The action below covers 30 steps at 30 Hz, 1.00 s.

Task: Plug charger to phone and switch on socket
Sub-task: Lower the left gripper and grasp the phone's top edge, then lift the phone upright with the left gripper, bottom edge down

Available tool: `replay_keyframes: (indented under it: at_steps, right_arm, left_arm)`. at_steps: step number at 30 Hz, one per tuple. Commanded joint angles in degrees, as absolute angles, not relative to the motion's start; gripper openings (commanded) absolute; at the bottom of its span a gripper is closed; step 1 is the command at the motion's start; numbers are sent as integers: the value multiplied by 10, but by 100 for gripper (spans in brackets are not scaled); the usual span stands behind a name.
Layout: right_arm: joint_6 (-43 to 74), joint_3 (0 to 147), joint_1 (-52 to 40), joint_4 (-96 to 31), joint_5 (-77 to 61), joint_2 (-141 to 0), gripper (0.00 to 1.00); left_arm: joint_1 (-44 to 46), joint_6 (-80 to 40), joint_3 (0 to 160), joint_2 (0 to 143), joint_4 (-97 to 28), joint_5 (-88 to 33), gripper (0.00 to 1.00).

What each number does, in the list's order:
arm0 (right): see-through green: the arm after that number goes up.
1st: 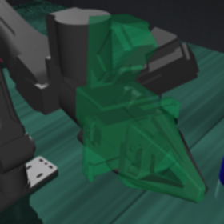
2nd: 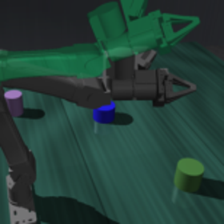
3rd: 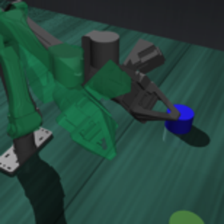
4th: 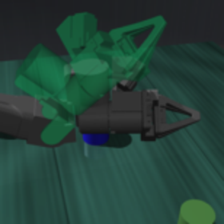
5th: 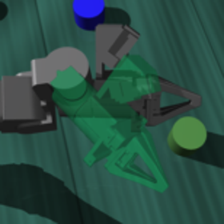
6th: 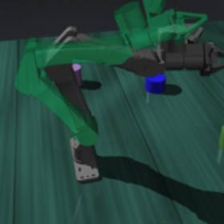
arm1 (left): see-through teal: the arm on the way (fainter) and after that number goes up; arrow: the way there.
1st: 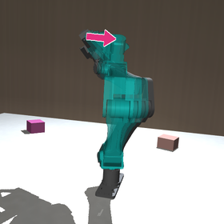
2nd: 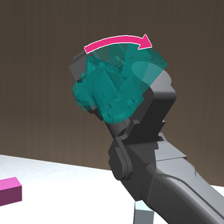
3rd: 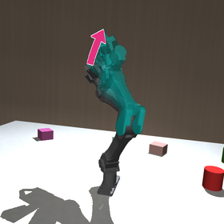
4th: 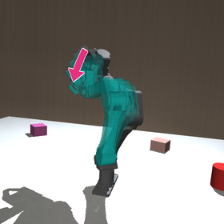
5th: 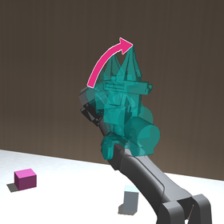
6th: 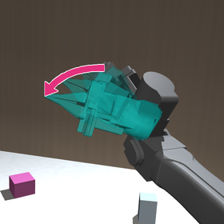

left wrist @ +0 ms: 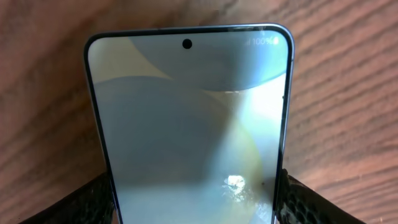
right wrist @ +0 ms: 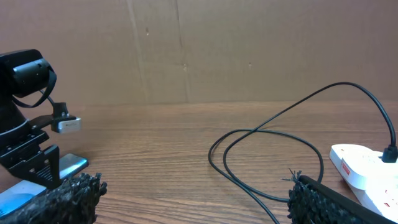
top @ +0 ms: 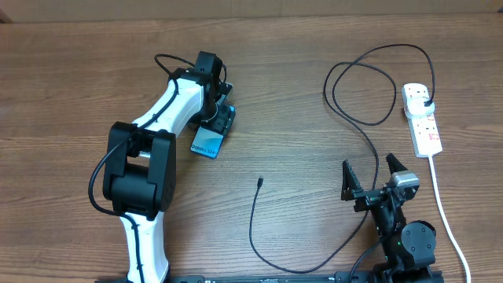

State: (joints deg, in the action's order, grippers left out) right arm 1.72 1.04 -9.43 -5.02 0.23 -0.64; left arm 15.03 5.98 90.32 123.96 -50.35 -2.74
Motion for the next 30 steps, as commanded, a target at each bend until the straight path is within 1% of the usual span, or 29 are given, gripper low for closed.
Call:
replay_keyframes:
  at_steps: [1,4,7,14,16,17,18,20,23,24,30]
  right_arm:
    - [16,4,-97,-47,1,-2,100]
    - [16,4,-97,-47,1,-2,100]
    - [16,4,-97,-47,1,-2,100]
    - [16,4,-97,-47,1,-2,100]
    - [16,4,-97,-47,1,-2,100]
    - [16,4,-97,-47,1,-2,100]
    - [16,4,-97,-47,1,-2,100]
    - [16,4,-97,-47,1,-2,100]
    - [16,4,-97,-47,1,-2,100]
    - [16,4,-97,-47,1,-2,100]
    - [16,4,-97,-47,1,-2,100]
  left_arm:
    - [155,58,886,1254,-533,-41,53]
    - [157,58,886,1254,-552,-41,55]
    - [162,58,886,1254,-564,-51,59]
    - [165,56,886,1254,-591,-141,61]
    - [166,55,886,1254,-588,-151,61]
    - [166,55,886,1254,-583,-151,63]
    - [166,55,886,1254,-576,-149,69]
    - [166,55,886,1254,-562,-149,84]
    - [166,55,886,1254,-555,-149,98]
    - [166,56,886,1254,-555,-149,100]
    - [165,56,886,1254,-542,-149,100]
